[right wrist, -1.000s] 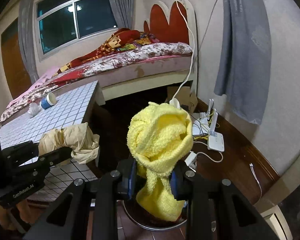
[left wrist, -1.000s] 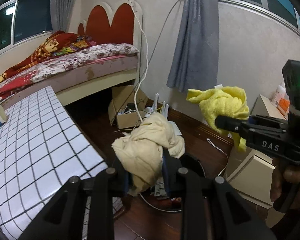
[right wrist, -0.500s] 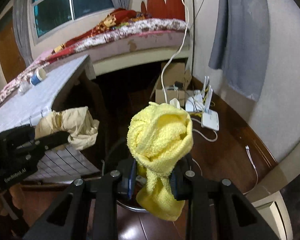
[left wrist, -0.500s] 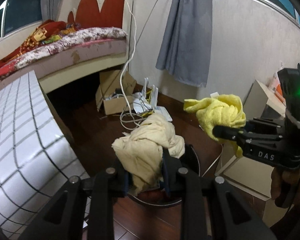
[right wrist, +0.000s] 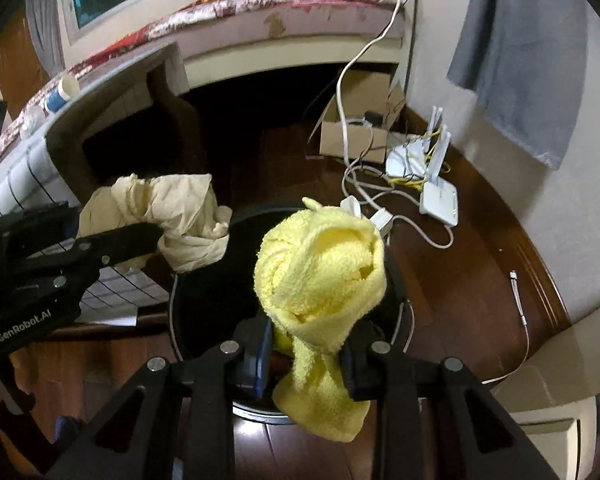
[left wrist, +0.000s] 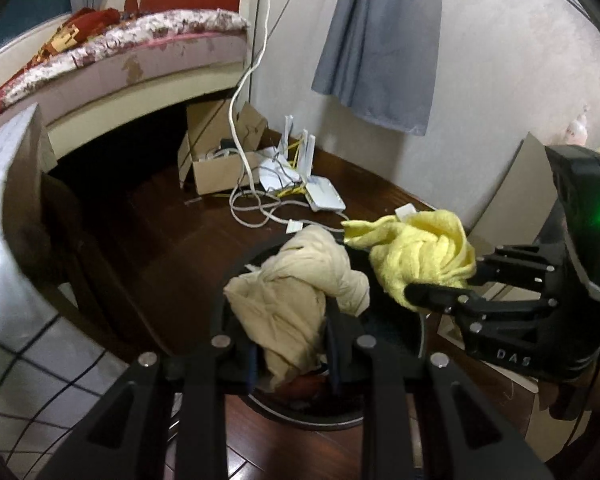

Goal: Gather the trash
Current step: 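Open both tools to drop the cloth and stocking into the bin, then move both tools back toward the cup and plastic bag on the table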

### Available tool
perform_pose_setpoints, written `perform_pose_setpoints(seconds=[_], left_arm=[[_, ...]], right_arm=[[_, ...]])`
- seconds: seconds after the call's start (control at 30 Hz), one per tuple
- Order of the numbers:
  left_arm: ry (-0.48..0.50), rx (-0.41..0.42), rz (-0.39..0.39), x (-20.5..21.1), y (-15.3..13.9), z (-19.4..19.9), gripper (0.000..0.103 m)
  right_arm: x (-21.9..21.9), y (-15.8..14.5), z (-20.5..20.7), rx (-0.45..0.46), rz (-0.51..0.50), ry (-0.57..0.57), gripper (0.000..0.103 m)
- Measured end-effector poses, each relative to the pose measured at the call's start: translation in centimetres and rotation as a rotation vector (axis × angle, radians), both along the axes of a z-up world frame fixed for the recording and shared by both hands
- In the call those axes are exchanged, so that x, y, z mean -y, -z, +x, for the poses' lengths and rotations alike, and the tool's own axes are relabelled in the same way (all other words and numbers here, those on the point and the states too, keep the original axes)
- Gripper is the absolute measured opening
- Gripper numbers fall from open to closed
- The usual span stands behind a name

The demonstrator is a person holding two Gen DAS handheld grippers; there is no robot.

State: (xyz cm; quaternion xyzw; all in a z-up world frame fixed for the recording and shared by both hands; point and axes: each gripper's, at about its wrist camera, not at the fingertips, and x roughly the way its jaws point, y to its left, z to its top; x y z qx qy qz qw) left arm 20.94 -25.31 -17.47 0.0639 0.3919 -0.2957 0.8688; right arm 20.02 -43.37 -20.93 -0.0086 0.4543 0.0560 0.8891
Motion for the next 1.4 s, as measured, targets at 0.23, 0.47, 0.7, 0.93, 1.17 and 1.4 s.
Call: perform_pose_setpoints(seconds=[0.23,0.47,0.7,0.93,1.17,1.4], left_arm=[[0.032,-0.078,-0.01,0.4,2.4,1.0,0.036],[-0.09,-0.059,0.04,-0.6,4.1,0.6,0.099],[-0.122,-0.029,0.067,-0.8,4.1,0.1,0.102],[-0.139,-0.001,0.073,-1.0,3.1,0.0,0.102],[-0.152,0.026,0.077,-1.5,1.7,-1.0,0.102],[-0.173,0.052,0.078,-2.3,0.4,-2.1,0.102]], right_arm=[[-0.2,2.0,1.6,-0.044,0.015,-0.041,0.038],[2.4,4.8,2.1,-0.101,-0.135,0.102,0.102],[3.0,4.2,1.5,-0.087,-0.123,0.131,0.102],[1.2,3.1,1.0,-0.051,-0.133,0.096,0.102],[0.7,1.4,0.0,-0.025,-0.133,0.086,0.102],[-0.1,-0.3,-1.1,0.007,-0.133,0.078,0.102]])
